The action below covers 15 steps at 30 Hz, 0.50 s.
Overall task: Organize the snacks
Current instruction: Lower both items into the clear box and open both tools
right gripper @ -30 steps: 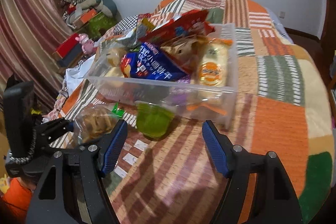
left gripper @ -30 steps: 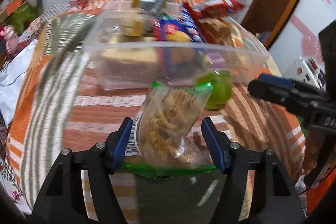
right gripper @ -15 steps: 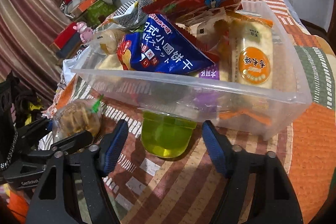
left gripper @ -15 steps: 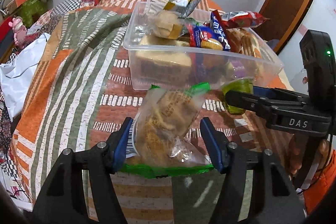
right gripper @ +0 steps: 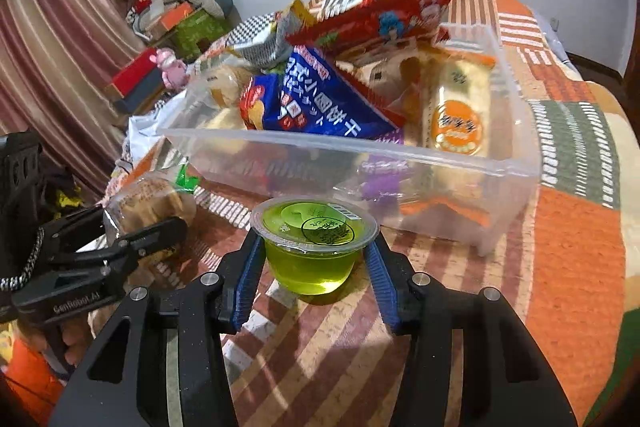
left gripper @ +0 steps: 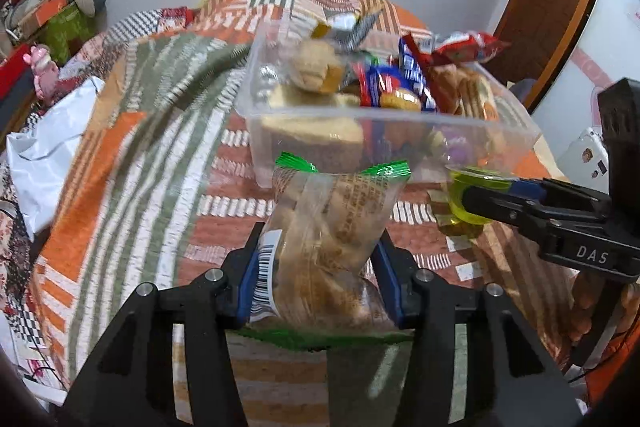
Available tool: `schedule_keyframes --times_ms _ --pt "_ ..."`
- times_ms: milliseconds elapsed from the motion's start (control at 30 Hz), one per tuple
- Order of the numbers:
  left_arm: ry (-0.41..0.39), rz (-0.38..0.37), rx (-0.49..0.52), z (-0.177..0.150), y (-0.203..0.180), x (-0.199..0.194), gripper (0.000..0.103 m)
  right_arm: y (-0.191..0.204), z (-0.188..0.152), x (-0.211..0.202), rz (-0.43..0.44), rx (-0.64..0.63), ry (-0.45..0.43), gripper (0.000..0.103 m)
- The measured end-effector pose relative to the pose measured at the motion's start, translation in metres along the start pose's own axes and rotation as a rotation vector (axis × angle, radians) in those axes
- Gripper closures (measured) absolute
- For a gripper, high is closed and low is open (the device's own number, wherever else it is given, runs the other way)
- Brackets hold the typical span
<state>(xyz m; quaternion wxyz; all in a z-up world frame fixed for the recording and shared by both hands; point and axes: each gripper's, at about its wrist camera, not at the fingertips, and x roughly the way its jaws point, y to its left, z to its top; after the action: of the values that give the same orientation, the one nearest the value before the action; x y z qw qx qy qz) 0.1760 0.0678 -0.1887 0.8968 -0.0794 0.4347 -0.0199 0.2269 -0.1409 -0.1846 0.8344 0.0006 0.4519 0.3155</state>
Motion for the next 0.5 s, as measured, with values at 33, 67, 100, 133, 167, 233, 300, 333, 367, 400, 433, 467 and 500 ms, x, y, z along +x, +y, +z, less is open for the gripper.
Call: schedule_keyframes --times_ms 33,67,100,133,167,233,300,333,367,400,433,467,500 --pt "-0.010 0.003 0.001 0.001 0.001 -0.004 0.053 -0.001 0.000 -0.004 0.002 0.003 -0.013 0.057" --pt "-0.021 0.002 0.001 0.003 0.001 -0.009 0.053 0.000 0.001 -0.008 0.004 0.005 -0.022 0.057" --pt "-0.031 0.001 0.000 0.005 0.001 -0.013 0.053 -0.001 0.002 -0.011 0.007 0.007 -0.030 0.057" --pt "-0.042 0.001 -0.001 0.007 0.002 -0.017 0.053 -0.001 0.003 -0.015 0.012 0.009 -0.044 0.057" --pt "-0.052 0.001 -0.001 0.010 0.002 -0.022 0.053 -0.001 0.004 -0.019 0.014 0.010 -0.054 0.057" --pt "-0.067 -0.008 -0.010 0.017 0.004 -0.026 0.053 0.000 0.007 -0.026 0.018 0.007 -0.078 0.057" --pt "-0.092 -0.006 -0.007 0.023 0.003 -0.033 0.053 0.003 0.012 -0.030 0.020 0.005 -0.097 0.057" --pt "-0.104 -0.004 -0.004 0.026 0.002 -0.035 0.053 0.005 0.016 -0.033 0.023 0.004 -0.111 0.057" --pt "-0.116 -0.007 -0.002 0.029 0.000 -0.038 0.053 0.005 0.019 -0.035 0.022 0.002 -0.122 0.057" --pt "-0.128 -0.013 -0.001 0.033 -0.001 -0.041 0.053 0.006 0.022 -0.037 0.019 0.000 -0.131 0.057" --pt "-0.139 -0.017 0.000 0.037 -0.002 -0.043 0.053 0.006 0.025 -0.040 0.017 -0.001 -0.145 0.057" --pt "-0.150 -0.021 0.002 0.041 -0.004 -0.045 0.053 0.006 0.028 -0.042 0.016 0.000 -0.154 0.057" --pt "-0.162 -0.025 0.007 0.044 -0.006 -0.048 0.053 0.006 0.029 -0.043 0.016 0.001 -0.162 0.057"
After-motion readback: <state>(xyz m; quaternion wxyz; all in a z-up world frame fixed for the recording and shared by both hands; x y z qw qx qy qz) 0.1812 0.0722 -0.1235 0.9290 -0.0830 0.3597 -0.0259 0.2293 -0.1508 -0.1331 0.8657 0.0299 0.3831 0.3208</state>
